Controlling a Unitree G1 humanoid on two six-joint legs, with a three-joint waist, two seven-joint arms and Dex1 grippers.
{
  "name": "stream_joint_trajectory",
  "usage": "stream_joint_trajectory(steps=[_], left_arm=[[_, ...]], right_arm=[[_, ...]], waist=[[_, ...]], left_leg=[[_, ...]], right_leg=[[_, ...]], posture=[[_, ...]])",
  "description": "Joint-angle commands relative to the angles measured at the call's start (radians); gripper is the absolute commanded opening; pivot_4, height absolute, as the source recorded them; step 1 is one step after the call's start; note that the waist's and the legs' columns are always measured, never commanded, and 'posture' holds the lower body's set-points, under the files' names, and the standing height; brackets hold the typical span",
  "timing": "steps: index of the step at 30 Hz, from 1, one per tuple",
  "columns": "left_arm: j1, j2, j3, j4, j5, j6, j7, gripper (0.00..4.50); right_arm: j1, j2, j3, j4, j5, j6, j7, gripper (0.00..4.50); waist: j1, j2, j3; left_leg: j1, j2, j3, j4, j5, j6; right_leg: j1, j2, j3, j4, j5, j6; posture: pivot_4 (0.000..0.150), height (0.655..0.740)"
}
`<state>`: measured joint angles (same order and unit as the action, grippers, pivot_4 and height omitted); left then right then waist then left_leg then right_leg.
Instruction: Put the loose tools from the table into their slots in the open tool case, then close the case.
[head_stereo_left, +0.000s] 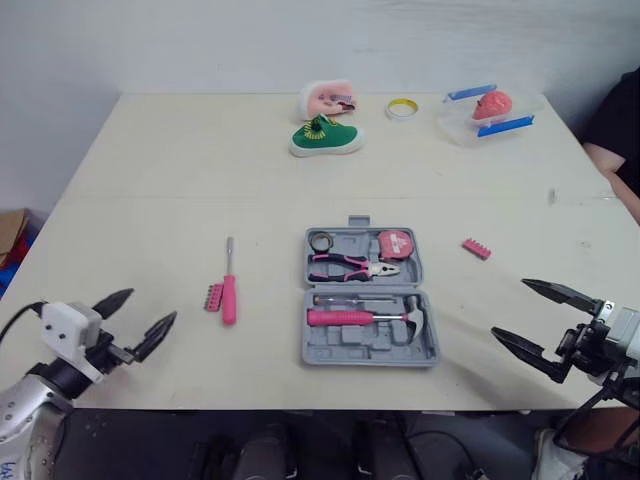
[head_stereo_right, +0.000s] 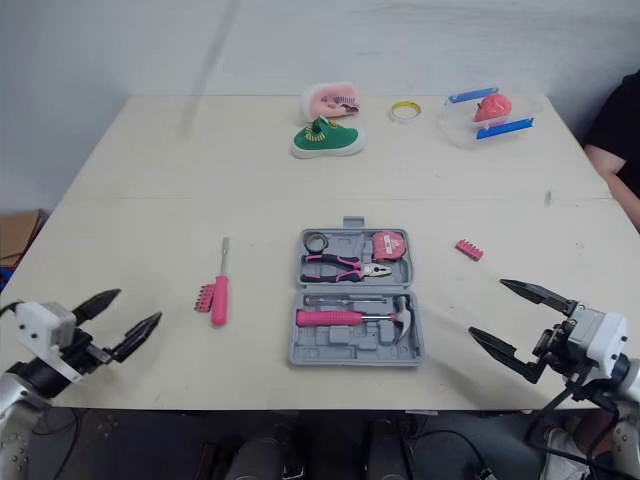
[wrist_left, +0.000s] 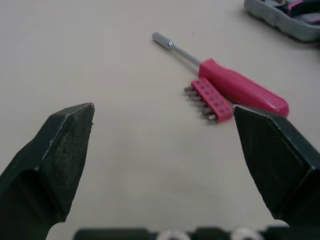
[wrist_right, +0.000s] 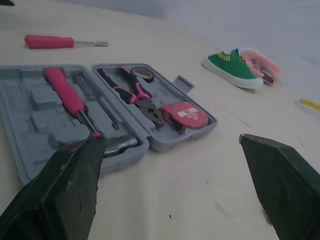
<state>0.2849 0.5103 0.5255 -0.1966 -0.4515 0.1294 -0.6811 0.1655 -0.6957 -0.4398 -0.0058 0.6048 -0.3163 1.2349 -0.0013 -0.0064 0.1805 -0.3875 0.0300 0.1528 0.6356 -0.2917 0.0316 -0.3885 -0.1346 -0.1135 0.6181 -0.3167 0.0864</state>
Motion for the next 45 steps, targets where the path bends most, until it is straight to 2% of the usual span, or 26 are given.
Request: stream_joint_trajectory(steps=[1, 9, 14, 22, 31, 45], left_arm=[[0.005, -0.031, -0.057, -0.052, 0.042, -0.004, 0.056, 4.48], [-0.009, -0.093, -0.181, -0.056, 0.106, -0.007, 0.122, 4.48], [-0.036, -0.133, -0.227, -0.032, 0.201, 0.040, 0.257, 4.48], [-0.109, -0.211, -0.263, -0.015, 0.195, 0.106, 0.352, 4.48], [-0.129, -0.232, -0.375, -0.010, 0.238, 0.112, 0.334, 4.48], [-0.212, -0.261, -0.408, 0.017, 0.249, 0.227, 0.383, 4.48]], right_arm=[[-0.007, 0.016, 0.008, -0.064, 0.018, 0.026, -0.030, 4.50], [-0.013, 0.013, 0.015, -0.088, 0.016, 0.046, -0.032, 4.50], [-0.019, 0.019, 0.019, -0.106, 0.016, 0.060, -0.044, 4.50], [-0.020, 0.022, 0.023, -0.116, 0.014, 0.063, -0.055, 4.50], [-0.017, 0.019, 0.027, -0.135, 0.014, 0.077, -0.059, 4.50], [-0.008, 0.021, 0.027, -0.153, 0.014, 0.088, -0.059, 4.50]], waist=[[0.005, -0.001, 0.000], [0.005, -0.001, 0.000], [0.003, -0.001, 0.000], [0.026, 0.002, -0.002], [0.043, 0.005, -0.004], [0.061, 0.007, -0.005]], left_leg=[[0.000, 0.000, 0.000, 0.000, 0.000, 0.001], [-0.001, 0.000, 0.000, 0.001, 0.000, 0.002], [-0.001, 0.000, 0.000, 0.001, 0.001, 0.004], [0.001, 0.000, -0.001, 0.001, 0.003, 0.004], [0.001, -0.001, -0.001, 0.002, 0.004, 0.005], [0.001, -0.001, -0.004, 0.005, 0.003, 0.005]], right_leg=[[0.000, 0.000, 0.000, 0.000, 0.000, 0.000], [-0.001, 0.000, 0.000, 0.001, 0.000, -0.001], [-0.001, 0.000, 0.000, 0.002, 0.000, -0.001], [0.000, 0.000, 0.000, 0.004, 0.000, -0.001], [0.001, 0.000, -0.001, 0.004, 0.001, -0.001], [0.004, 0.000, -0.003, 0.003, 0.002, -0.001]], posture=[[0.150, 0.7400], [0.150, 0.7400], [0.150, 0.7400], [0.150, 0.7400], [0.150, 0.7400], [0.150, 0.7400]])
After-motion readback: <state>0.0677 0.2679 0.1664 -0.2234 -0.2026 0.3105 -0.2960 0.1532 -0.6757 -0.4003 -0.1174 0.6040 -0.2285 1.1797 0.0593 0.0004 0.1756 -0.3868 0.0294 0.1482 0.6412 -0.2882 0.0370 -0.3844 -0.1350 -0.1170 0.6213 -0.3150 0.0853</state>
